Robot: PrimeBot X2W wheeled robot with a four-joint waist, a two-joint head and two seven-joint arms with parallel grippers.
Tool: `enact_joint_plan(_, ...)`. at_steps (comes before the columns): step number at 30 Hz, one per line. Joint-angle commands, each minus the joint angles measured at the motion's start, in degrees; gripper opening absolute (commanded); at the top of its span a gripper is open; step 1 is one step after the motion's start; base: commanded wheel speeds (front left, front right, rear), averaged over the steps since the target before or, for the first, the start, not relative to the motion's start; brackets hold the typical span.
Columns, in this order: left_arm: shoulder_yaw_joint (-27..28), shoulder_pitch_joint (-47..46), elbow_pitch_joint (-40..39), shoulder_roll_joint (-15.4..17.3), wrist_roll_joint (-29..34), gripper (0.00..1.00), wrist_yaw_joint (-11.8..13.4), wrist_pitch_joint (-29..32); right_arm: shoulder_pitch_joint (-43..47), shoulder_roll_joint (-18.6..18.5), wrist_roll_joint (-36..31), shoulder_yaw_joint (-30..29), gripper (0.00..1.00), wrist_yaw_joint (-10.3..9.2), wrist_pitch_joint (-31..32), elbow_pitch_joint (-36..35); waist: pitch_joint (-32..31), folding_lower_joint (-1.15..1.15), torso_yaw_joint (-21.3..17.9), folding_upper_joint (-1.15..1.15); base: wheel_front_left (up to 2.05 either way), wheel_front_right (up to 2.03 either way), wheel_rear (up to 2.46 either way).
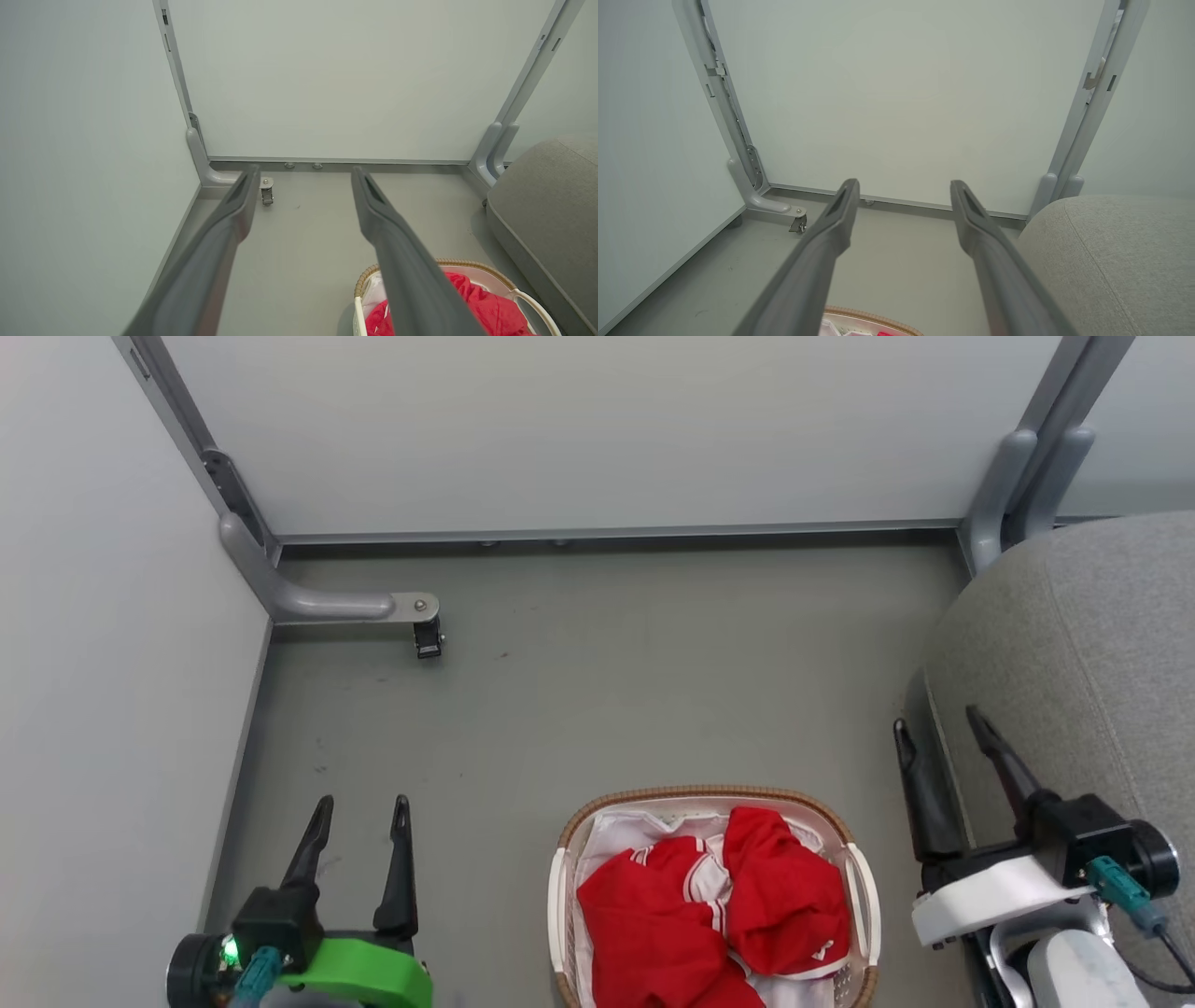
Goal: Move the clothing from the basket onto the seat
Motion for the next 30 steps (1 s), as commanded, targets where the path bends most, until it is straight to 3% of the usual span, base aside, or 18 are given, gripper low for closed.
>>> enact_joint_plan(1, -0.6, -2.4, 0.2, 0.4, 1.3, 1.0, -0.5, -0.1, -1.3, -0.3, -0.4, -1.1, 1.0, -0.02, -0.3, -0.8, 3.7, 0.0, 0.3, 0.66, 0.0, 0.0, 0.0)
enact_joint_plan(6, -4.3, -8.9, 2.6, 0.3, 3.6, 1.0, -1.4, -0.1, -4.6, -0.3, -1.4, -5.8, 1.0, -0.03, -0.3, -3.3, 9.9, 0.0, 0.6, 0.66, 0.0, 0.0, 0.0)
enact_joint_plan(16, -19.3, -25.7, 14.7, 0.3, 5.1, 1.0, -2.4, -0.1, -12.5, -0.3, -3.1, -14.1, 1.0, -0.03, -0.3, -8.6, 24.5, 0.0, 0.0, 0.66, 0.0, 0.0, 0.0)
enact_joint_plan(24, -36.7, -38.1, 30.4, 0.4, 2.8, 1.0, -2.4, 0.2, -17.1, -0.3, -2.3, -14.7, 1.0, -0.03, -0.3, -11.7, 33.0, 0.0, -2.6, 0.66, 0.0, 0.0, 0.0)
enact_joint_plan(30, -47.9, -44.4, 37.8, 0.4, -0.5, 1.0, -2.4, 2.9, -19.0, -0.2, -1.0, -13.3, 1.0, -0.03, -0.3, -14.0, 38.1, 0.0, -5.2, 0.66, 0.0, 0.0, 0.0)
